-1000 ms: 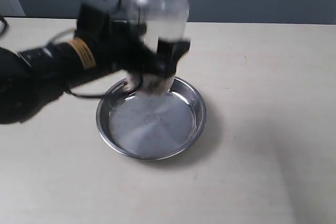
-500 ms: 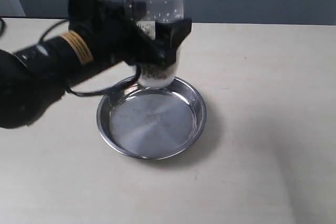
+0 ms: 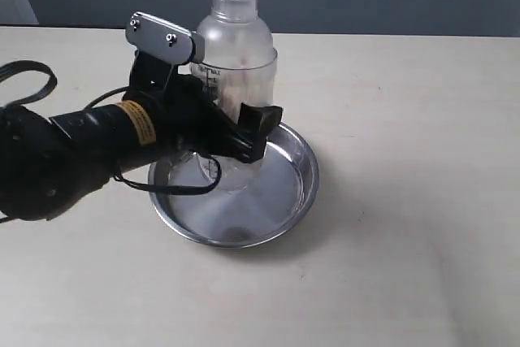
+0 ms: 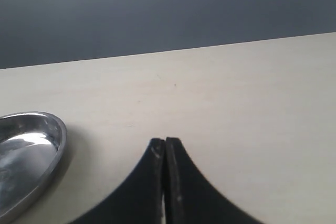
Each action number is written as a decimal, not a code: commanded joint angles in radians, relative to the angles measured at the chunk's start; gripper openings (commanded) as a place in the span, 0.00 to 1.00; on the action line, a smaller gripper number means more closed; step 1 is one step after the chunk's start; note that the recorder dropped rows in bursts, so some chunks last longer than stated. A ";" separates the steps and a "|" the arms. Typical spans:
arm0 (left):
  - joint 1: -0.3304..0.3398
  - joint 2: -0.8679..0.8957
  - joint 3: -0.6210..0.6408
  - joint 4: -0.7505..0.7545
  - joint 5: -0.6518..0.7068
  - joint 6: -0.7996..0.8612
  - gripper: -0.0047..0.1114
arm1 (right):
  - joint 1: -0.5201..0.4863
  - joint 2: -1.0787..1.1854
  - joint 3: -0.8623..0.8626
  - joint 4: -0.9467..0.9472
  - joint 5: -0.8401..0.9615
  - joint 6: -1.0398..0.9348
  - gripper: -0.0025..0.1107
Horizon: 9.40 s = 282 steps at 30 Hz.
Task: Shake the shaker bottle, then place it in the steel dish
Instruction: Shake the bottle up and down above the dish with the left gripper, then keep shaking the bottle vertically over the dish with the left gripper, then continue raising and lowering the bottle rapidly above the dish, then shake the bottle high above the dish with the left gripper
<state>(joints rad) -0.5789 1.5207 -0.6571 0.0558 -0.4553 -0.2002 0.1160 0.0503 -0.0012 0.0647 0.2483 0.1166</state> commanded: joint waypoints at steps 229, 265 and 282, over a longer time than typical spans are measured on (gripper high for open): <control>0.064 -0.130 -0.185 0.313 0.134 -0.182 0.04 | 0.002 0.004 0.001 -0.003 -0.017 0.000 0.01; 0.060 -0.196 -0.199 0.207 0.108 -0.063 0.04 | 0.002 0.004 0.001 -0.003 -0.017 0.000 0.01; 0.068 -0.003 -0.096 0.152 0.146 -0.096 0.04 | 0.002 0.004 0.001 -0.003 -0.012 0.000 0.01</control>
<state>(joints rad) -0.5263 1.3660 -0.8580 0.2563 -0.4155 -0.2821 0.1160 0.0503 -0.0012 0.0647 0.2456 0.1185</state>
